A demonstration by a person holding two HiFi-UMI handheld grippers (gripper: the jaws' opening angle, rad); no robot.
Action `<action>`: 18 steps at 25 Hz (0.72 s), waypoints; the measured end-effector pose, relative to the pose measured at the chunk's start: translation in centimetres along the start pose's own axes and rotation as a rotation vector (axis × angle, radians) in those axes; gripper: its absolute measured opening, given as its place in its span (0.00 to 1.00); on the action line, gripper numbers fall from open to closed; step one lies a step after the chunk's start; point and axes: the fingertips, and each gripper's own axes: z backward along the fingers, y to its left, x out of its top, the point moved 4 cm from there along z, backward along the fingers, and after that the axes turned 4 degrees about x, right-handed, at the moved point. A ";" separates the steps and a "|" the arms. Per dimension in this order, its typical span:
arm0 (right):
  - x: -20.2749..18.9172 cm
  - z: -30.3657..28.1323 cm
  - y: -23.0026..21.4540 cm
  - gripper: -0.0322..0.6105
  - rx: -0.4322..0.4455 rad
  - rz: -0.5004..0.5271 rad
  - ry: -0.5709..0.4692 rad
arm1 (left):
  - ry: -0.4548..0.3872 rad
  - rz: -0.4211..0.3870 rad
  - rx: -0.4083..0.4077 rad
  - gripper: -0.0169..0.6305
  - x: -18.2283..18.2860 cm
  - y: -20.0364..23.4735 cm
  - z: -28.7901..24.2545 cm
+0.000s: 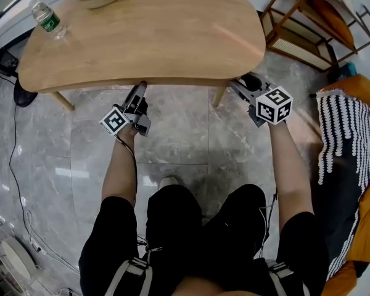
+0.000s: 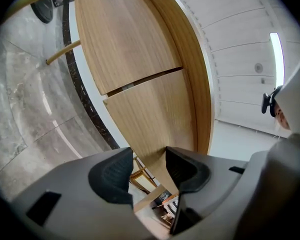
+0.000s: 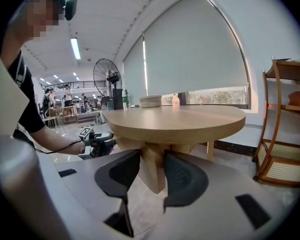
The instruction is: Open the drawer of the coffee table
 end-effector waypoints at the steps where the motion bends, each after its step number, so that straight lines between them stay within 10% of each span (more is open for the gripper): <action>1: -0.1 0.2 0.2 0.31 0.008 0.005 0.000 | 0.002 -0.002 -0.001 0.36 -0.1 -0.2 0.2; 10: -1.0 2.8 3.3 0.29 0.078 0.022 0.033 | 0.036 0.039 0.015 0.32 -2.3 -2.5 3.7; 18: -2.4 5.8 7.3 0.27 0.118 0.047 0.069 | 0.085 -0.117 0.090 0.23 -3.7 -3.4 8.7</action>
